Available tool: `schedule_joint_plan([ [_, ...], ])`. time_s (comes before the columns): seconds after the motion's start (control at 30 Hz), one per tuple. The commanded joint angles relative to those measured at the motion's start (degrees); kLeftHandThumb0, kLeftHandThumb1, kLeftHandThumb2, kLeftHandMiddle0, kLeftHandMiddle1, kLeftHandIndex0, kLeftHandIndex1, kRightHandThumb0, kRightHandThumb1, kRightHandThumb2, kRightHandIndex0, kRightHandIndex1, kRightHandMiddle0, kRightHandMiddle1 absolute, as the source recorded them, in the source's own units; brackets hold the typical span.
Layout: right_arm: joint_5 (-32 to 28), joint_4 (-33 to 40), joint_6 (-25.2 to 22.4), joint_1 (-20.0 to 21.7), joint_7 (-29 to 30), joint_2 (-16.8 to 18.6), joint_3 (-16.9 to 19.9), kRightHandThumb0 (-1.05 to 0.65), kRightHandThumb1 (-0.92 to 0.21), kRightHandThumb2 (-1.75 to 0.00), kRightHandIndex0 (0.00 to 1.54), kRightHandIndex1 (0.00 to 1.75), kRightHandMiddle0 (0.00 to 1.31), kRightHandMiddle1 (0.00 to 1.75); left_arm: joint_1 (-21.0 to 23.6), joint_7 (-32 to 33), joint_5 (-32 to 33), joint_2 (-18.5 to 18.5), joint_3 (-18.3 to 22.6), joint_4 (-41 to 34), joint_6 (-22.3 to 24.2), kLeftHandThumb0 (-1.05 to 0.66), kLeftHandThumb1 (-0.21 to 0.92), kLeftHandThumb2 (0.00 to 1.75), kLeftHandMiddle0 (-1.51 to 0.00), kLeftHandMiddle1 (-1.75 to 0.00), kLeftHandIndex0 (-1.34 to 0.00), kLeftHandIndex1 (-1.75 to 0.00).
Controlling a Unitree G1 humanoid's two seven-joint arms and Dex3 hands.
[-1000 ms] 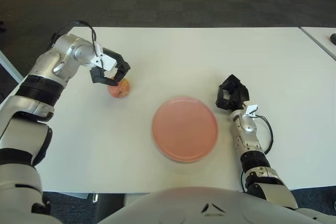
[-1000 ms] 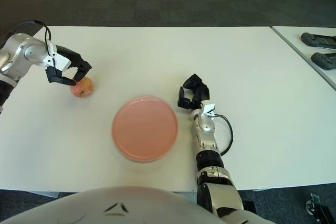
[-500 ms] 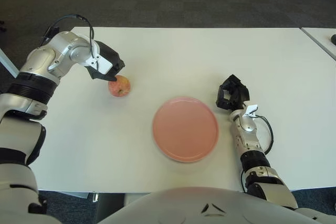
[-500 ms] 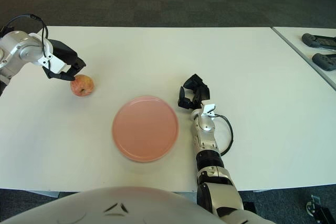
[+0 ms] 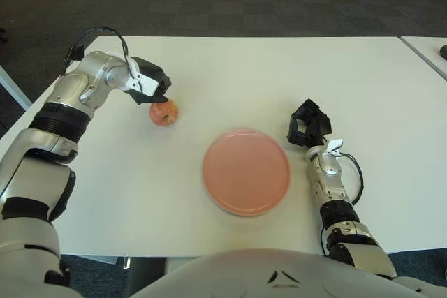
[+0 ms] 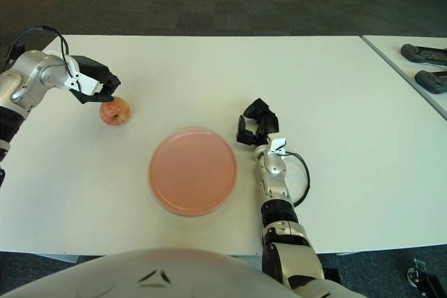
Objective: Put the apple into the plate.
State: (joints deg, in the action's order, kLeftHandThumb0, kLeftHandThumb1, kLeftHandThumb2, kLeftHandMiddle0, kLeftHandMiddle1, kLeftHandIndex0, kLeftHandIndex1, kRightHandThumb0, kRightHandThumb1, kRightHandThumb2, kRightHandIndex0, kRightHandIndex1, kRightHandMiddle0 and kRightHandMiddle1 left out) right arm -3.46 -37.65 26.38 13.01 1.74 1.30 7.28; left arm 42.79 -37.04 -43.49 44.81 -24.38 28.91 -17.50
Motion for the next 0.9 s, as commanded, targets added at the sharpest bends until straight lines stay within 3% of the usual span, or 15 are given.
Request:
schedule_joint_plan([
  [0.0, -0.13, -2.58, -3.09, -2.43, 0.34, 0.53, 0.06, -0.49, -0.28, -1.35, 1.12, 1.75, 0.63, 1.75, -2.02, 4.71, 0.01, -0.23, 2.0, -1.11, 1.8, -1.02, 0.92, 0.64, -0.69, -1.75, -0.43, -1.75],
  [0.17, -0.22, -2.68, -2.98, -2.46, 0.35, 0.61, 0.08, -0.49, -0.28, -1.35, 1.12, 1.75, 0.63, 1.75, -3.43, 9.88, 0.56, -1.02, 3.12, -0.11, 2.64, -1.0, 0.92, 0.53, -0.56, -1.75, -0.17, -1.69],
  [0.2, -0.24, -2.68, -2.96, -2.46, 0.33, 0.62, 0.09, -0.49, -0.28, -1.35, 1.12, 1.75, 0.63, 1.75, -3.66, 10.47, 0.63, -1.07, 3.26, -0.03, 2.79, -1.0, 0.92, 0.52, -0.47, -1.73, -0.14, -1.6],
  [0.23, -0.25, -2.69, -2.95, -2.46, 0.32, 0.62, 0.09, -0.49, -0.28, -1.34, 1.12, 1.75, 0.63, 1.75, -3.79, 10.83, 0.68, -1.09, 3.31, 0.01, 2.88, -1.0, 0.92, 0.51, -0.27, -1.72, -0.07, -1.42],
  [0.27, -0.28, -2.63, -2.94, -2.52, 0.28, 0.6, 0.11, -0.49, -0.28, -1.34, 1.12, 1.75, 0.63, 1.75, -4.03, 11.14, 0.78, -1.11, 3.42, -0.12, 3.12, -1.0, 0.92, 0.51, -0.22, -1.72, -0.06, -1.38],
  [0.33, -0.31, -2.61, -2.95, -2.57, 0.24, 0.6, 0.12, -0.49, -0.29, -1.34, 1.12, 1.75, 0.63, 1.75, -4.38, 10.64, 1.1, -1.23, 3.63, -0.61, 4.27, -0.99, 0.92, 0.48, -0.11, -1.31, -0.03, -1.01],
  [0.4, -0.37, -2.65, -2.97, -2.55, 0.09, 0.54, 0.13, -0.49, -0.28, -1.34, 1.12, 1.75, 0.63, 1.75, -4.68, 10.58, 1.19, -1.3, 3.67, -0.87, 4.88, -0.97, 0.92, 0.43, -0.05, -0.62, -0.01, -0.43],
  [0.5, -0.4, -2.74, -3.03, -2.5, -0.05, 0.46, 0.15, -0.49, -0.28, -1.34, 1.12, 1.75, 0.63, 1.75, -4.97, 10.61, 1.17, -1.35, 3.59, -1.16, 5.21, -0.96, 0.92, 0.35, -0.01, -0.21, 0.0, -0.14],
  [0.6, -0.31, -2.81, -3.22, -2.43, 0.09, 0.44, 0.15, -0.49, -0.29, -1.34, 1.12, 1.75, 0.63, 1.75, -5.3, 9.42, 1.34, -1.21, 3.31, -1.61, 5.53, -0.99, 0.92, 0.21, 0.0, -0.07, 0.0, -0.05],
  [0.87, -0.1, -2.87, -3.26, -2.41, 0.12, 0.3, 0.01, -0.48, -0.3, -1.33, 1.11, 1.75, 0.62, 1.75, -4.65, 1.34, 0.94, -0.26, 2.32, -5.1, 8.04, -1.04, 0.92, 0.12, 0.0, 0.0, 0.0, 0.0],
])
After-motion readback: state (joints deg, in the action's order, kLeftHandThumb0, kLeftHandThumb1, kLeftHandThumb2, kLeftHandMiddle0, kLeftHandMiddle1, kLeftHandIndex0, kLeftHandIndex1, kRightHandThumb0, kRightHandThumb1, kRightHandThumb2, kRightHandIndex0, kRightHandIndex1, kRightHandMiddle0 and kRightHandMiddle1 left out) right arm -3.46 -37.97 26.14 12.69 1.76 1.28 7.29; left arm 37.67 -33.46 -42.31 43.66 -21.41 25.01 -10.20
